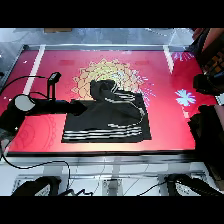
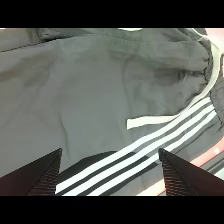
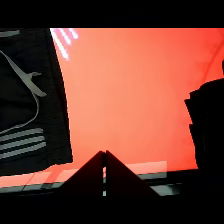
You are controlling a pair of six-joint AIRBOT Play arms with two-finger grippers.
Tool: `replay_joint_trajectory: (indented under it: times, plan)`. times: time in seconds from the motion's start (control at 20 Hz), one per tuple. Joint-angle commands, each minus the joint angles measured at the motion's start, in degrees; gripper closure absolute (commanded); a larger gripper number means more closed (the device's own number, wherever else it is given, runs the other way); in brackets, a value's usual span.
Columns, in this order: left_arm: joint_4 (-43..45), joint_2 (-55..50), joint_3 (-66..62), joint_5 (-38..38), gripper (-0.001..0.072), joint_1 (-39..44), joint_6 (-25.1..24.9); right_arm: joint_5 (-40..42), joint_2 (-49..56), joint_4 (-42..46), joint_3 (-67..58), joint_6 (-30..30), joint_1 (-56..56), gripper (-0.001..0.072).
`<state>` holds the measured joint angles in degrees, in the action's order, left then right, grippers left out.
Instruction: Fold the clothes and pants, and hang the long-sleeved shirts on hangers.
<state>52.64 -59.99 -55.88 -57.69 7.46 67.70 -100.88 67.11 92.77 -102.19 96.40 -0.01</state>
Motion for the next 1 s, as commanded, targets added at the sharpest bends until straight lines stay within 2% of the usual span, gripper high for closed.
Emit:
replay_joint_trajectory:
  times: [0.0,0.45,0.7,0.95]
  plan:
    - [0.00,0.04,-0.04,0.02,0.0008,-0.07,0.00,0.00,0.02,0.00,-0.02,0.00,0.04,0.0686]
    - [0.00,0.04,-0.04,0.02,0.0008,-0.07,0.00,0.07,0.02,0.02,-0.02,-0.11,0.04,0.0685]
    - [-0.37,0.02,-0.04,0.00,0.0008,-0.07,0.02,9.55,0.04,0.35,-0.02,-0.90,0.00,0.0685]
    - [-0.35,-0.09,-0.04,1.05,0.0008,-0.07,0.02,12.39,0.04,0.35,-0.02,-0.90,0.00,0.0685]
